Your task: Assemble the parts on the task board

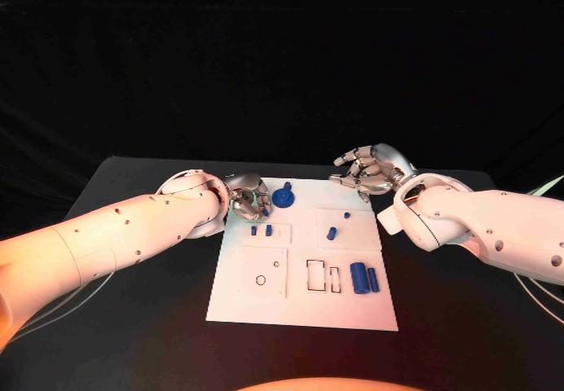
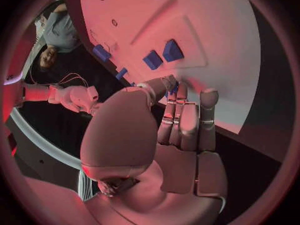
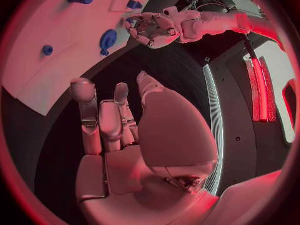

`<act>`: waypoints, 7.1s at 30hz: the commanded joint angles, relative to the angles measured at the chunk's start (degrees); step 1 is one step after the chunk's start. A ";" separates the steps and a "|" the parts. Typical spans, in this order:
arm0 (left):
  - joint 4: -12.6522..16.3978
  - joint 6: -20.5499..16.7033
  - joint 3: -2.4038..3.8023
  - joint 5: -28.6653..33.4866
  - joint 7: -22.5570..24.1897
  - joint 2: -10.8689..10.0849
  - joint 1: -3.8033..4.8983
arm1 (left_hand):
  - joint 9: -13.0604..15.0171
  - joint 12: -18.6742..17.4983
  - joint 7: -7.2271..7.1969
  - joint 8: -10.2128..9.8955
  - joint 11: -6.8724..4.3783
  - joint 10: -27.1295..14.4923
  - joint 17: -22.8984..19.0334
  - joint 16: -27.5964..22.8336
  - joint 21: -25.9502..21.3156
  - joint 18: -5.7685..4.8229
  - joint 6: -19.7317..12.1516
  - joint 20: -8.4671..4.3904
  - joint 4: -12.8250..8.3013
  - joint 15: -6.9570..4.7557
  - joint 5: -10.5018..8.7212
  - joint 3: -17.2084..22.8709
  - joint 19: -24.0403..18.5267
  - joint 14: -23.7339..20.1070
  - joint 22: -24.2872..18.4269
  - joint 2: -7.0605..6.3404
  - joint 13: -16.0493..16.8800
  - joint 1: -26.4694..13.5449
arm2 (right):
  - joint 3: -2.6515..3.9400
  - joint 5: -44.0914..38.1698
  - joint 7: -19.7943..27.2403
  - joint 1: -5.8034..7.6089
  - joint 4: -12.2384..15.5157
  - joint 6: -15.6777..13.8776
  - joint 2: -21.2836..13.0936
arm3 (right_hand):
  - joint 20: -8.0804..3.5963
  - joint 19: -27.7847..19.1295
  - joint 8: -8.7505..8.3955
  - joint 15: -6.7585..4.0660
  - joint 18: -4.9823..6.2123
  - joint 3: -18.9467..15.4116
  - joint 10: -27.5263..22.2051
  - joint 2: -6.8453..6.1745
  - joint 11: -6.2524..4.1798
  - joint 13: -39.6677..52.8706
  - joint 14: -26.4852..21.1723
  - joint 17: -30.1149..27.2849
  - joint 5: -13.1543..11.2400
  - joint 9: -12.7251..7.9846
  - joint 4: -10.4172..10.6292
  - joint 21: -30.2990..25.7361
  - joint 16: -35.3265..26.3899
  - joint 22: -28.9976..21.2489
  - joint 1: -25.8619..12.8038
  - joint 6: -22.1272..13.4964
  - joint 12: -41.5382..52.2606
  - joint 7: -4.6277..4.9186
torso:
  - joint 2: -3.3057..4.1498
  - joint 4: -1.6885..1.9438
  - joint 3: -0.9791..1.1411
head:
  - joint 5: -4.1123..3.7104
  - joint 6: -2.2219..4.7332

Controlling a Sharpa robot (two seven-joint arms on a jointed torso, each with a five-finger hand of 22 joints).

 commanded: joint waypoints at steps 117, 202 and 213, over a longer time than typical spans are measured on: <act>4.08 -5.33 0.38 7.33 6.34 -4.29 -0.03 | -2.55 16.45 0.09 -5.55 -1.23 -3.65 5.46 4.25 0.72 -2.09 0.56 -0.26 -0.39 -0.40 -0.41 -0.62 0.53 2.04 1.57 -0.23 11.86 -2.63 | 0.01 -0.07 0.27 -0.24 -1.04 0.13 -0.13 | -0.21 -0.25 1.51 -0.07 0.37 2.72 -2.25 -0.14 -0.46 -1.08 -0.20 -0.50 0.12 -0.28 -0.08 -1.14 -1.13 -0.85 -1.02 0.39 -0.58 0.09 | -0.02 0.05 -0.05 | -0.18 -0.27; 1.13 -0.92 0.27 4.02 2.85 -2.28 -0.10 | -0.90 33.26 -1.35 -1.92 -2.90 -2.58 12.27 5.97 3.81 -3.05 4.33 -1.83 0.18 -1.95 -0.50 1.39 4.58 5.65 6.45 3.44 23.45 -2.63 | 0.01 -0.08 0.32 -0.30 -1.00 0.09 -0.02 | -0.26 0.04 1.77 -0.10 0.34 3.01 -2.14 -0.15 -0.49 -1.48 -0.04 -0.33 0.11 -0.36 -0.09 -1.27 -1.17 -1.03 -1.12 0.37 -0.44 0.06 | 0.00 0.02 -0.03 | -0.17 -0.51; 1.14 -1.23 0.27 4.91 3.50 -2.30 -0.10 | -0.99 33.29 -1.10 -2.41 -2.70 -3.17 12.22 5.95 3.78 -3.06 3.10 -1.84 0.03 -1.83 -0.56 1.40 4.52 5.61 6.43 3.06 23.30 -2.82 | 0.01 -0.08 0.33 -0.30 -1.08 0.08 0.01 | -0.26 0.04 1.77 -0.10 0.34 3.01 -2.14 -0.15 -0.49 -1.48 -0.04 -0.33 0.11 -0.36 -0.09 -1.27 -1.17 -1.03 -1.12 0.37 -0.44 0.06 | -0.04 0.01 -0.03 | -0.14 -0.48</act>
